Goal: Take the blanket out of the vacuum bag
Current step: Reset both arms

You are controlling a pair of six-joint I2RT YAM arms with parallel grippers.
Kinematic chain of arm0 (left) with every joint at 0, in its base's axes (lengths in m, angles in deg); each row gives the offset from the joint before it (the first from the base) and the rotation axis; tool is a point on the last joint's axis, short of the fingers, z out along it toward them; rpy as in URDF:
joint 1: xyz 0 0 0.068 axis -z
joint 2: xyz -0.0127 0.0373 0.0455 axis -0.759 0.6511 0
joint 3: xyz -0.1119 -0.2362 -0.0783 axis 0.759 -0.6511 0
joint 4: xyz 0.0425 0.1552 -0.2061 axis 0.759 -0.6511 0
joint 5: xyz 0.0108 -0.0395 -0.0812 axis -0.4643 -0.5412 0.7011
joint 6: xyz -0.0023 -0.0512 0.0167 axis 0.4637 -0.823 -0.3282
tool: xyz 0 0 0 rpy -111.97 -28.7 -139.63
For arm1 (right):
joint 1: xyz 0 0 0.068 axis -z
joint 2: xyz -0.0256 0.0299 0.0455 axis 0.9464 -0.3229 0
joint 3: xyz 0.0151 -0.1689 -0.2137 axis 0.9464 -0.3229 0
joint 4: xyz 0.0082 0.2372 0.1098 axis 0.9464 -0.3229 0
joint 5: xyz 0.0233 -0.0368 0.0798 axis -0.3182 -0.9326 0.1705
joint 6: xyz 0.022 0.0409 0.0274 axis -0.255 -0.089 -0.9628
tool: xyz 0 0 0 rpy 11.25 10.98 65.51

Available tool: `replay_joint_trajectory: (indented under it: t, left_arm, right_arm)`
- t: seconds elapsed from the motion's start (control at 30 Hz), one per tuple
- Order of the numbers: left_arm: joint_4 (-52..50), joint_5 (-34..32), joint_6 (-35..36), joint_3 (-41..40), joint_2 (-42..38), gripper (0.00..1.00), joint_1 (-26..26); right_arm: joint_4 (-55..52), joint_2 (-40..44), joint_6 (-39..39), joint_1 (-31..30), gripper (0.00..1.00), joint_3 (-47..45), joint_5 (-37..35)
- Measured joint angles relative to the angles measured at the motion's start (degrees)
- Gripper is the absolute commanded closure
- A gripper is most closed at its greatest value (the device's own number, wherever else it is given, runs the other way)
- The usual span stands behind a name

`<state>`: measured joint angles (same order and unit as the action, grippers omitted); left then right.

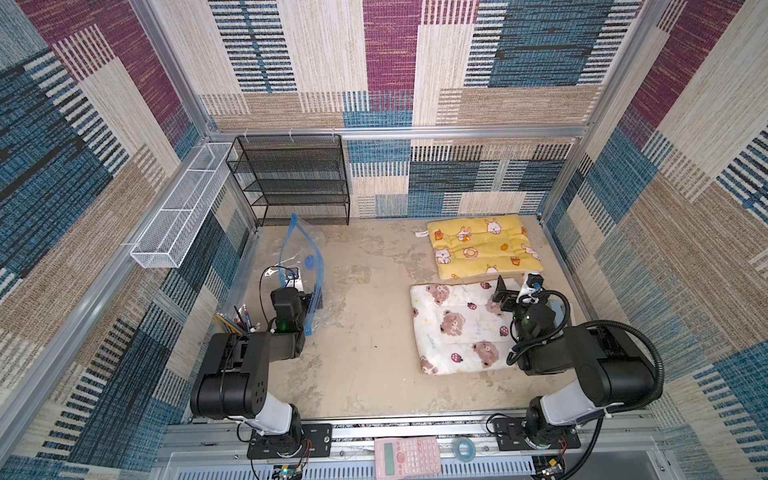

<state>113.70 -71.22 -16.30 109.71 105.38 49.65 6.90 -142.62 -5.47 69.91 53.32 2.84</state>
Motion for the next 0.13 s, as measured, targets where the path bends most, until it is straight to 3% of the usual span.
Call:
replay_joint_trajectory:
  t: [0.13]
  left_arm:
    - [0.1, 0.0, 0.0, -0.1, 0.0, 0.01, 0.0]
  right_arm:
    - [-0.3, 0.1, 0.0, 0.2, 0.01, -0.1, 0.5]
